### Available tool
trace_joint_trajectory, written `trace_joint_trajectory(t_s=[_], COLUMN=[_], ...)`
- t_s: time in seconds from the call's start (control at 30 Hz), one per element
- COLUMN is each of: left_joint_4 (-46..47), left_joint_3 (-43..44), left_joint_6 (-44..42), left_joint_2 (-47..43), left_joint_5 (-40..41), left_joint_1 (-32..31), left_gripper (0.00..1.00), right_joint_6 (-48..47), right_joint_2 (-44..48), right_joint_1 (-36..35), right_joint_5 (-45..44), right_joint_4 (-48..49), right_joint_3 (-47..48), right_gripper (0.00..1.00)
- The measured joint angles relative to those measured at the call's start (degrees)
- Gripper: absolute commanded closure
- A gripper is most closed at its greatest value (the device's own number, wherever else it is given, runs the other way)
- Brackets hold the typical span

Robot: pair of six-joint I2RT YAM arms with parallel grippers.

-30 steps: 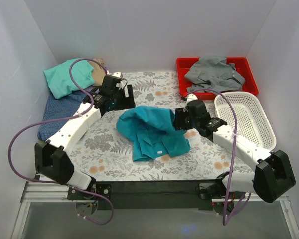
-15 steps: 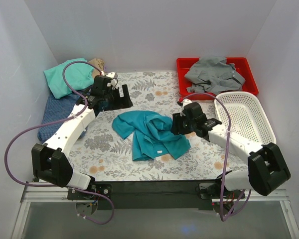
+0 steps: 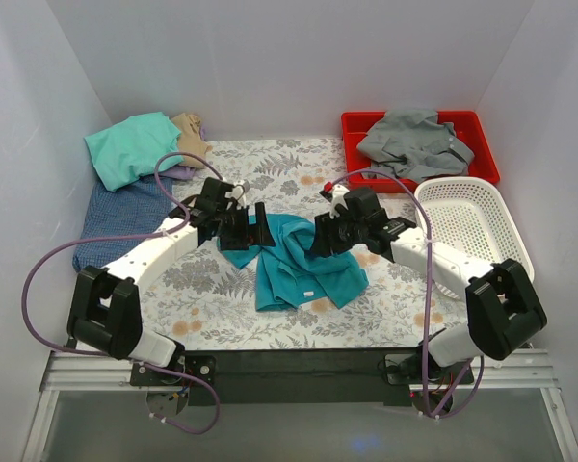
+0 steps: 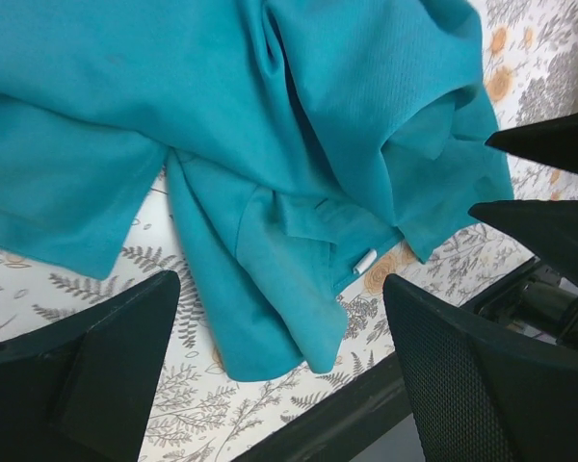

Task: Fold and stack the t-shirts
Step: Flatten the tshirt out

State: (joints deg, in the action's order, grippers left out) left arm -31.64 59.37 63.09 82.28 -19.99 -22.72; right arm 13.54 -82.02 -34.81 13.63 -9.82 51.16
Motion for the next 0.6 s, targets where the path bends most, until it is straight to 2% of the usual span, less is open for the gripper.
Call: trace_joint_trajectory(t_s=[0.13, 0.3, 0.53, 0.57, 0.6], left_joint_4=[1.36, 2.91, 4.83, 4.94, 5.38], left_joint_3=[-1.99, -3.63, -6.32, -6.36, -6.36], left_joint_6=[2.29, 6.54, 10.54, 10.69, 10.84], left_joint_2=[1.33, 1.38, -3.82, -4.48, -5.18], left_joint_5=[1.22, 6.47, 10.78, 10.84, 10.95], left_joint_1=[-2.82, -3.26, -3.04, -3.04, -3.04], left_gripper=[0.14, 0.13, 0.13, 0.13, 0.13], right_joint_6=[-1.29, -2.32, -3.26, -3.37, -3.5], right_joint_2=[-2.23, -7.45, -13.88, -14.51, -15.21], right_joint_1=[-1.92, -5.62, -7.87, -7.96, -8.02], right_joint_5=[2.16, 2.99, 0.15, -0.37, -0.98], right_joint_4=[1.11, 1.46, 1.42, 1.42, 1.4], right_joint_3=[3.23, 6.86, 8.74, 8.81, 8.9], right_gripper=[0.41, 0.41, 0.41, 0.43, 0.66])
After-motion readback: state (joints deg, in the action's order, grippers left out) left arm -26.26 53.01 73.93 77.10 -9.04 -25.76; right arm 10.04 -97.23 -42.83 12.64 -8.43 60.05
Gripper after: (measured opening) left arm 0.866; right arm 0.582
